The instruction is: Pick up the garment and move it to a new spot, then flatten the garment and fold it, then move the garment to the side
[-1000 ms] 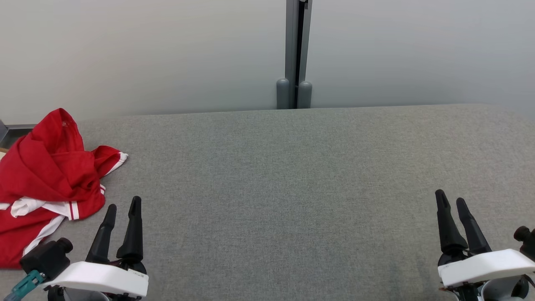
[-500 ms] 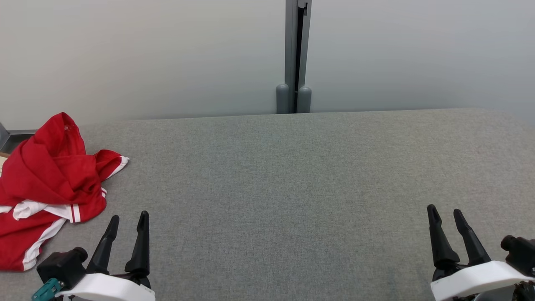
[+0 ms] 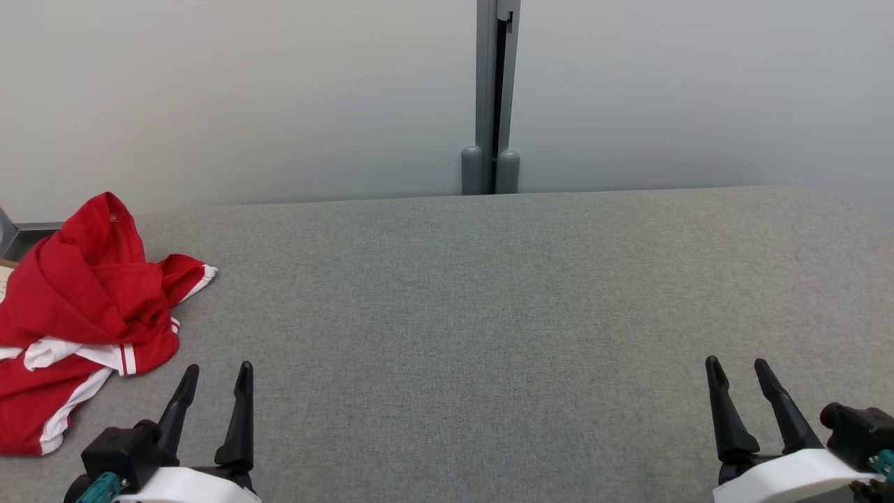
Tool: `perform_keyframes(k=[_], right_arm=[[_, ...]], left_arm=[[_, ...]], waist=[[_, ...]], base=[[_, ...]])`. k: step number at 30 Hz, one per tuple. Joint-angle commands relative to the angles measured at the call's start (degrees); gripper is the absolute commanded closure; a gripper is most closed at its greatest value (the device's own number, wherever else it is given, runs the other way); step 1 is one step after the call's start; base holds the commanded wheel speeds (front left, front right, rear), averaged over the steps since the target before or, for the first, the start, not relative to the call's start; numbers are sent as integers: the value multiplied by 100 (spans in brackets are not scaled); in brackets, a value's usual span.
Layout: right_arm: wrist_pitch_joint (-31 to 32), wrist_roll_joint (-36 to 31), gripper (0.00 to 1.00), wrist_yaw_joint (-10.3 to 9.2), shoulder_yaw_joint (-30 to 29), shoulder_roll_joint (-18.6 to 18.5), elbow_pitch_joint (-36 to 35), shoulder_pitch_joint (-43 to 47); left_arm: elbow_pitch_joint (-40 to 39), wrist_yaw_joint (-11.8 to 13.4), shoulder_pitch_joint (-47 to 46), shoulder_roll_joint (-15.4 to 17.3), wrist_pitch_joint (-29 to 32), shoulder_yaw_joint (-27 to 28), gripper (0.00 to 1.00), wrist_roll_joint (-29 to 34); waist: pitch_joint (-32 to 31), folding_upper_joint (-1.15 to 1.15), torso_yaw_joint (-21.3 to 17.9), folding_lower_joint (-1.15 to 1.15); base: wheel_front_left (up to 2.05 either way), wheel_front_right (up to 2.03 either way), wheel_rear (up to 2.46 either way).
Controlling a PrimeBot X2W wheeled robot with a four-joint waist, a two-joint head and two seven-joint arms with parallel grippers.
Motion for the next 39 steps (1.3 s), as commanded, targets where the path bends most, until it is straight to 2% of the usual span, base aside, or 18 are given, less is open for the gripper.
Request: perform_keyframes(k=[1,17,25,39], right_arm=[[-47,-186,0,0,-15,-10,-59,26],[-172,-911,0,0,-6,81,-27,200],[-221,-1135,0,0,11,120,-41,268],[-331,-1511,0,0,-46,174,-61,374]], left_arm=[[-19,18,10,48,-54,-7,0,160],[272,-86,98,12,-265,-6,0,635],[390,-21,127,-47,-344,83,0,823],[554,-103,152,-88,-498,127,0,1233]], waist=[[-10,0,-2,0],[-60,0,-39,0],[-82,0,-41,0],[-133,0,-12,0]], base=[[0,0,0],[0,0,0],[0,0,0],[0,0,0]])
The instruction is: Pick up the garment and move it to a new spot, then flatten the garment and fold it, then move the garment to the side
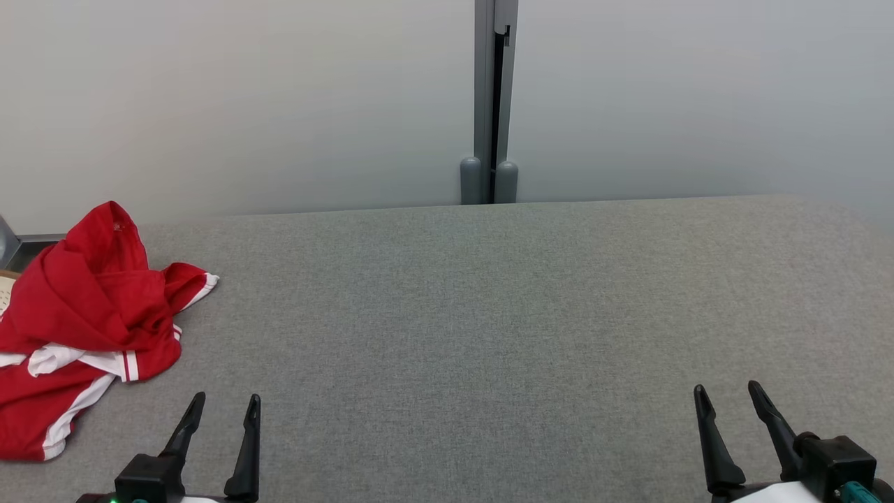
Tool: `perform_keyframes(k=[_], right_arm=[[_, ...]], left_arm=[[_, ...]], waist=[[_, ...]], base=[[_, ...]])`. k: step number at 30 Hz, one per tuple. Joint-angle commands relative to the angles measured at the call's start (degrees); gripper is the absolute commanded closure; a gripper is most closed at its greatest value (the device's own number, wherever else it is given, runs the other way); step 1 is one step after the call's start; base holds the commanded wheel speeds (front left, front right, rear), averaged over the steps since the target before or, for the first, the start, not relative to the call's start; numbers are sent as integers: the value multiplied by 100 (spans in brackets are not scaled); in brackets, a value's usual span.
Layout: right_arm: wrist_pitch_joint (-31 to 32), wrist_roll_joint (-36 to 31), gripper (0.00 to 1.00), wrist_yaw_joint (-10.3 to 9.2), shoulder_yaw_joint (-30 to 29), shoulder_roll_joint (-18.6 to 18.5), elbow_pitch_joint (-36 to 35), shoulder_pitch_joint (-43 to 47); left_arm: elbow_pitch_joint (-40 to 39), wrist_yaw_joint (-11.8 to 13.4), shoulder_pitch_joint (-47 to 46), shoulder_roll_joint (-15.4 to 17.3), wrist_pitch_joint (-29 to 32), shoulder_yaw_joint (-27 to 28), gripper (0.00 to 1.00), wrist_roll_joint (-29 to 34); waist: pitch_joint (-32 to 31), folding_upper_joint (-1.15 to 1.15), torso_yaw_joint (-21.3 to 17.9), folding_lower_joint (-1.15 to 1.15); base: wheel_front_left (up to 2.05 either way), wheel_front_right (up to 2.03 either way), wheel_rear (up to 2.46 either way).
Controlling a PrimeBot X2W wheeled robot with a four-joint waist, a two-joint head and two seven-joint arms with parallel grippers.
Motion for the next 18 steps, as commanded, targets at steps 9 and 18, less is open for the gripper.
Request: perform_keyframes(k=[9,18], right_arm=[[-69,-231,0,0,-121,31,-23,82],[-55,-171,0,0,-142,81,-57,114]], left_arm=[[84,-63,-37,4,-98,7,0,211],[156,-108,-124,-79,-91,124,0,22]], waist=[[-15,0,59,0],[-20,0,267,0]], base=[[0,0,0],[0,0,0]])
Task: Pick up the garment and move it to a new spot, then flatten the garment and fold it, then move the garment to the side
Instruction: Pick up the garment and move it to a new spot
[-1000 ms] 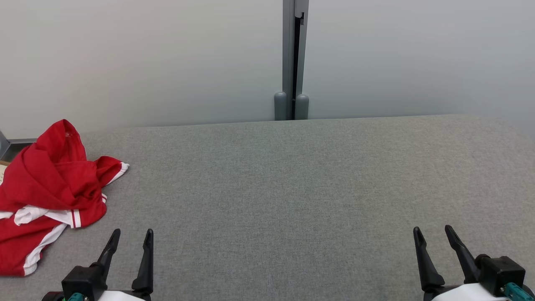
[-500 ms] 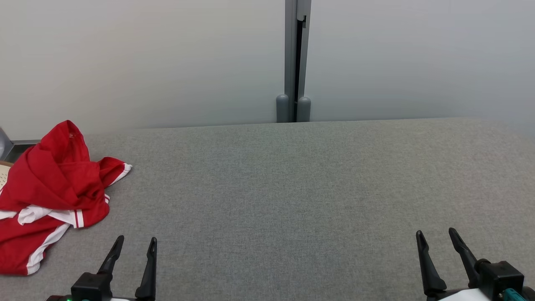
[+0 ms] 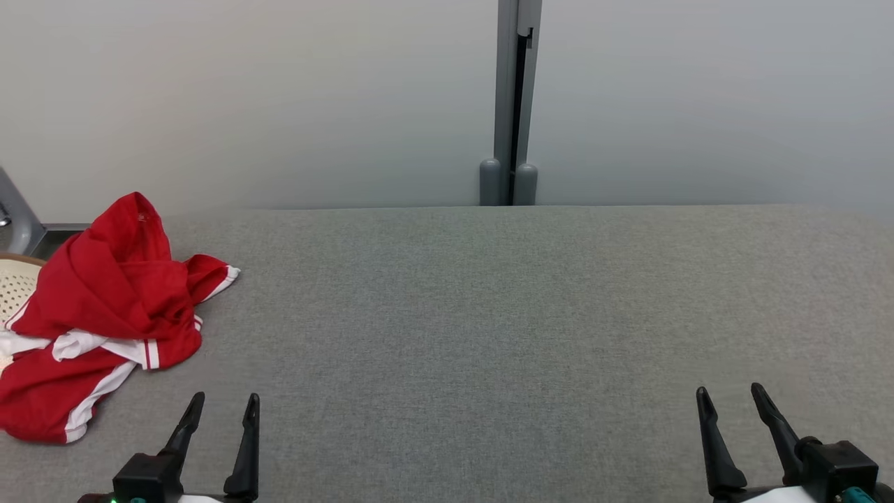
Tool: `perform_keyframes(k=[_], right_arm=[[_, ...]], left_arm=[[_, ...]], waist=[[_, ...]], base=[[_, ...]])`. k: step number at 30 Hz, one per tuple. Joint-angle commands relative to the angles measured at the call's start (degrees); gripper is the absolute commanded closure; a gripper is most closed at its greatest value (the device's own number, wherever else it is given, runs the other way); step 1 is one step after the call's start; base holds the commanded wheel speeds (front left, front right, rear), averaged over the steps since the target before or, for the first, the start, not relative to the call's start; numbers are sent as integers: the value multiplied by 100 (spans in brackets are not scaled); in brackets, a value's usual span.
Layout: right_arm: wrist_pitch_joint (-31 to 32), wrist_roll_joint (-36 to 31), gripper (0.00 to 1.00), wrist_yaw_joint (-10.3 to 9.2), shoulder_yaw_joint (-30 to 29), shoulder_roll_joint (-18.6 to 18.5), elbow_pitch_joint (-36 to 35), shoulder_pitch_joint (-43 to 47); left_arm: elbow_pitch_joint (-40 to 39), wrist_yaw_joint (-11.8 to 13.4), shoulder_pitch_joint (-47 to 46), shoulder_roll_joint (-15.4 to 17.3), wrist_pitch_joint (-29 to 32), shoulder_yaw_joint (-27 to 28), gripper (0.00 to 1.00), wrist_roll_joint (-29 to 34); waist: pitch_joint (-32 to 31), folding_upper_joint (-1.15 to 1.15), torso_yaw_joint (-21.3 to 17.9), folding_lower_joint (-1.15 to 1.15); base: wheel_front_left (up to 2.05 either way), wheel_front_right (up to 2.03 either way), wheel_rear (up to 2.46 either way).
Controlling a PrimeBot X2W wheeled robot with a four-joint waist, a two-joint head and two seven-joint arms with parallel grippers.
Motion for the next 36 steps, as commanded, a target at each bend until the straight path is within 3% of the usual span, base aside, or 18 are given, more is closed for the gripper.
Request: perform_keyframes(k=[1,9,16,22,36], right_arm=[[-2,27,0,0,0,15,-35,67],[53,95,0,0,171,48,-231,13],[163,115,0,0,370,78,-369,-16],[124,113,0,0,465,102,-399,-69],[165,49,0,-1,515,115,-322,-255]], left_arm=[[13,-19,-108,14,-10,39,0,-42],[30,-38,-286,10,-10,120,0,-100],[23,-48,-427,85,-8,248,0,-120],[44,-64,-365,223,-6,414,0,-181],[-39,-45,-413,139,-6,510,0,-197]], waist=[[-1,0,124,0],[2,0,870,0],[1,0,1831,0],[-5,0,2429,0],[72,0,2494,0]], base=[[0,0,0],[0,0,0],[0,0,0],[0,0,0],[0,0,0]])
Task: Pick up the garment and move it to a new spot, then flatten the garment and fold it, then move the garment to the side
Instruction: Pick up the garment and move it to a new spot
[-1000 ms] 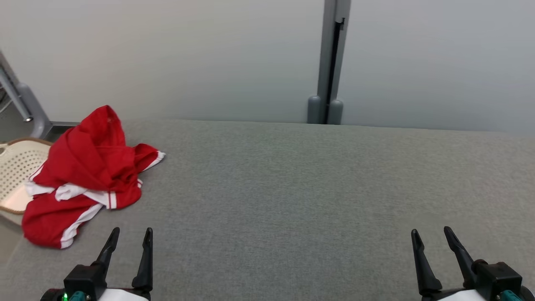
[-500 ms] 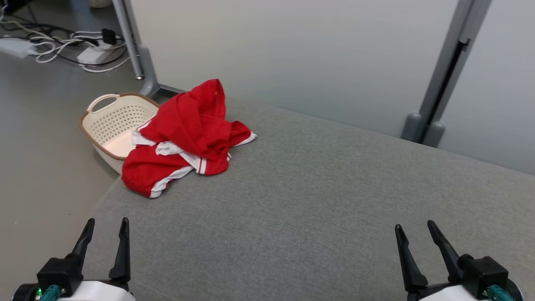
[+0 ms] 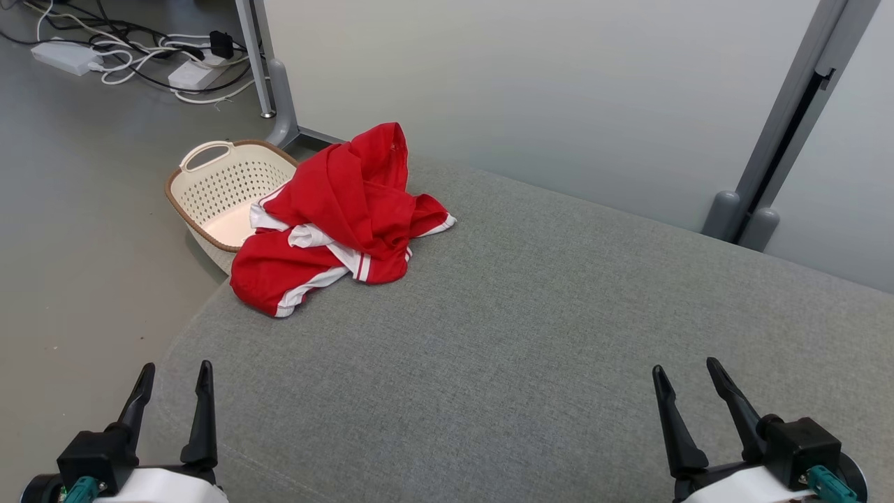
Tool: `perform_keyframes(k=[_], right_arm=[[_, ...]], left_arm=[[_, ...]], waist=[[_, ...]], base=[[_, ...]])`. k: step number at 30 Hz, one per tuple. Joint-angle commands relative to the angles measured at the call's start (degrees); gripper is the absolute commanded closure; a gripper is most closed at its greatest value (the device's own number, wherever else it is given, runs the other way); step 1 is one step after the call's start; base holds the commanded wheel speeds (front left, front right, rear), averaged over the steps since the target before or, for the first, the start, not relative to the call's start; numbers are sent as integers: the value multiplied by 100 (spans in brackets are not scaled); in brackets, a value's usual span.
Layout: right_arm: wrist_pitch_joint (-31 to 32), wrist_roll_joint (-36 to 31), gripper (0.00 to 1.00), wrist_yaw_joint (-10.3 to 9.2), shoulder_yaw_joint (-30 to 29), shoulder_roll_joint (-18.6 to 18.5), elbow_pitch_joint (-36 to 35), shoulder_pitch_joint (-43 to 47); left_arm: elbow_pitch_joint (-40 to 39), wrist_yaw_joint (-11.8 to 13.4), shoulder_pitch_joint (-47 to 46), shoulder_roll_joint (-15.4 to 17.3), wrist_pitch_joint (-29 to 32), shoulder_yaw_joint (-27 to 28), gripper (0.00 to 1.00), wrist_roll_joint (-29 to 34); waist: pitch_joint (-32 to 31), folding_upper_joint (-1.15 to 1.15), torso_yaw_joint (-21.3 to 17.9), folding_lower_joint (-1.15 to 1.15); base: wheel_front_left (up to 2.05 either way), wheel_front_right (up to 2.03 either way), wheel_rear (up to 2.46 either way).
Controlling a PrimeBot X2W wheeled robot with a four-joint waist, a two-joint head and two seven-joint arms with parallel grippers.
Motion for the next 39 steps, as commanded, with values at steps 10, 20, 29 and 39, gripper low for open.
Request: perform_keyframes(k=[10,20,29,39], right_arm=[[233,-248,0,-2,-196,-82,-402,-201],[695,-576,0,-2,-436,-340,-1185,-820],[831,-714,0,-2,-423,-444,-1480,-1208],[852,-810,0,-2,-452,-467,-1598,-1352]], left_arm=[[188,-76,-819,-104,0,-150,0,-11],[1343,-232,-2813,-177,0,-338,0,-383],[3590,-266,-4635,322,35,-894,0,-1091],[4914,-268,-5474,840,272,-1255,0,-1902]], waist=[[680,0,-252,0],[2271,0,-617,0],[3248,0,-1012,0],[3724,0,-1291,0]], base=[[0,0,0],[0,0,0],[0,0,0],[0,0,0]])
